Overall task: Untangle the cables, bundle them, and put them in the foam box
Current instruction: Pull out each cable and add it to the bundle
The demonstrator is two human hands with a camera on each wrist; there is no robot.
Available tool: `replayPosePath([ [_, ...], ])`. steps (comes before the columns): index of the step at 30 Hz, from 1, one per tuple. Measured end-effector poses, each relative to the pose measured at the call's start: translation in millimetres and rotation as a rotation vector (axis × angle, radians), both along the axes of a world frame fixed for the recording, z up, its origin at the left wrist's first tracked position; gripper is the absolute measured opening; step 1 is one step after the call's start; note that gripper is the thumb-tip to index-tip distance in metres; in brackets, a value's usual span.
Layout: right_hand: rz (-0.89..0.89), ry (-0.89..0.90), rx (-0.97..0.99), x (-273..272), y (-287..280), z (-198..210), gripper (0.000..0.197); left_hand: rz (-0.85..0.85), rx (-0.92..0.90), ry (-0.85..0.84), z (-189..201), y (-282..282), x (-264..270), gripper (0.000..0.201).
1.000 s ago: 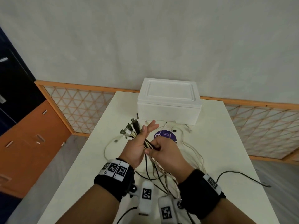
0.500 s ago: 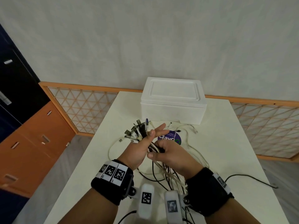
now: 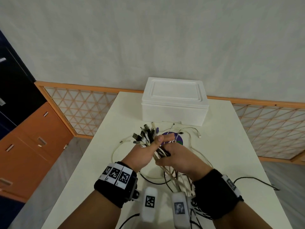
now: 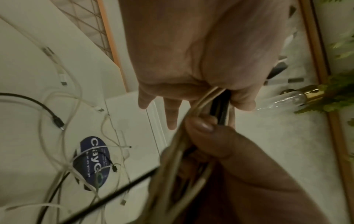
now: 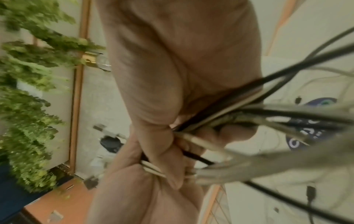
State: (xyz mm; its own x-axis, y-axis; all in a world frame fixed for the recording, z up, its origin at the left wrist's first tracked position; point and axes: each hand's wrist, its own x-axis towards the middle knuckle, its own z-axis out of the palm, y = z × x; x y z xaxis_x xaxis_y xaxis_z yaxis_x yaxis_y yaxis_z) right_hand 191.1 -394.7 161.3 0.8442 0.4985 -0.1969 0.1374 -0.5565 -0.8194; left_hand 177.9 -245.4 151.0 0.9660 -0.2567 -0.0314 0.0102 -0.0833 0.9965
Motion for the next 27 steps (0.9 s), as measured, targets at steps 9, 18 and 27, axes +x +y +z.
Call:
replayPosePath([
  [9, 0.096, -0.023, -0.185, 0.0, -6.6, 1.2, 0.022, 0.127, 0.135, 0.089, -13.1, 5.2, 8.9, 0.043],
  [18, 0.041, -0.369, -0.611, -22.1, -12.1, 13.2, 0.036, 0.322, -0.222, 0.35, -38.9, 6.3, 30.7, 0.048],
  [27, -0.084, -0.379, -0.484, -14.7, -17.2, -5.8, 0.032, 0.381, -0.916, 0.508, -0.6, -4.3, 36.0, 0.052],
])
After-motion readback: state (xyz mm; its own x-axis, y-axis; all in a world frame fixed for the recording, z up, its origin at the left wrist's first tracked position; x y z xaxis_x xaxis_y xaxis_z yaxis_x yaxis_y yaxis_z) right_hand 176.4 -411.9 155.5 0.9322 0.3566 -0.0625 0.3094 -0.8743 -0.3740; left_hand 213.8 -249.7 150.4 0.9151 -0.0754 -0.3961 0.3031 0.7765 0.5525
